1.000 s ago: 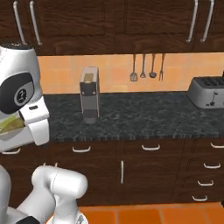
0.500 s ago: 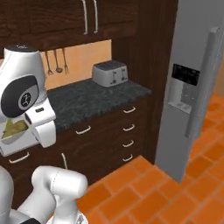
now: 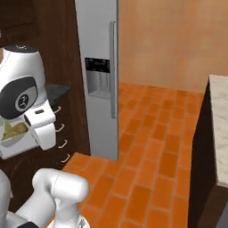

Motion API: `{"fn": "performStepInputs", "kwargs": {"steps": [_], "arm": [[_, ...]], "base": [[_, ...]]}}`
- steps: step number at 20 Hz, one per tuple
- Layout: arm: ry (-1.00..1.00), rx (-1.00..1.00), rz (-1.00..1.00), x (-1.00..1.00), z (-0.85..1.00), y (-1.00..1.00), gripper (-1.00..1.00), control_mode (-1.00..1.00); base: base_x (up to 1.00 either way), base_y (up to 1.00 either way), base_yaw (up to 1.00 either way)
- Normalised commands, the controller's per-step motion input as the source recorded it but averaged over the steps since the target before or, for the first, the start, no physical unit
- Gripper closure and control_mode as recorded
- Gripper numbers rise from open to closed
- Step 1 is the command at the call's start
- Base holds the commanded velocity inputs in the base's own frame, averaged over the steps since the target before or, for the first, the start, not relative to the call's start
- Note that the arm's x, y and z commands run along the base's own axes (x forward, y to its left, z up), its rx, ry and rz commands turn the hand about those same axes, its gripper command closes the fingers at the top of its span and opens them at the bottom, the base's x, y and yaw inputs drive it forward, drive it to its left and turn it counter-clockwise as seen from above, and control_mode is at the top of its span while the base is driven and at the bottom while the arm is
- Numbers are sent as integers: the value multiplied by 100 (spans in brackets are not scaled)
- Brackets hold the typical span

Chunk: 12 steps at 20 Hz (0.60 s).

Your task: Take the meat container that has the steak and place it on the second highest rack of the freezer. Then take the vegetable container that has the potato and lemon wedge and place it on the highest rack of the freezer.

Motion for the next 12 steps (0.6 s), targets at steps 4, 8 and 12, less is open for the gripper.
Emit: {"fn": "performStepInputs", "kwargs": {"steps": [4, 8, 12], "arm": [[0, 0, 0, 0, 0, 0, 100, 100], [0, 0, 0, 0, 0, 0, 100, 100], [0, 0, 0, 0, 0, 0, 100, 100]], "base": [[62, -52, -54], [100, -45, -27], [100, -36, -10]]}}
